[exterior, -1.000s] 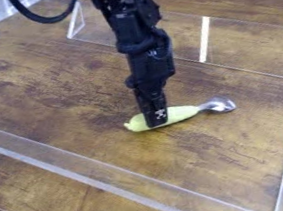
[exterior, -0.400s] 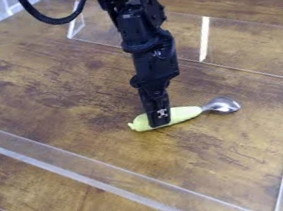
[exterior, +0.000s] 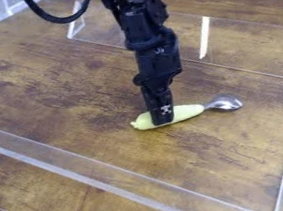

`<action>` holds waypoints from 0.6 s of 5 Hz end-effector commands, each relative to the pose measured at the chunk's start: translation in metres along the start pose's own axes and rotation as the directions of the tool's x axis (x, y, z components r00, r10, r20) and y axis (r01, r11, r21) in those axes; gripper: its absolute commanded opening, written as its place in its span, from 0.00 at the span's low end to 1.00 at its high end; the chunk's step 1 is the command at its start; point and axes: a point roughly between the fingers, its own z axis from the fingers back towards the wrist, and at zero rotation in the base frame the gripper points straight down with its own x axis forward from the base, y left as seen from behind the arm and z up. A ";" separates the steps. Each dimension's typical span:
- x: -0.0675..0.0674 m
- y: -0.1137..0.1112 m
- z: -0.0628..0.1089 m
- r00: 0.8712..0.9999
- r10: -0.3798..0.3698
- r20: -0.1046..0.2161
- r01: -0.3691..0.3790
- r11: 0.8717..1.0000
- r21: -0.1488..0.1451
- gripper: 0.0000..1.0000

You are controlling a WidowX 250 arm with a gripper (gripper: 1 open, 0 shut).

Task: Move the green spoon to the right

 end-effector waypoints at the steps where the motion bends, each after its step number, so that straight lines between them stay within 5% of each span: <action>1: 0.019 -0.012 0.008 0.999 -0.036 0.040 0.035 0.999 0.035 0.00; 3: 0.014 -0.026 0.008 0.999 -0.030 0.042 0.029 0.999 0.026 0.00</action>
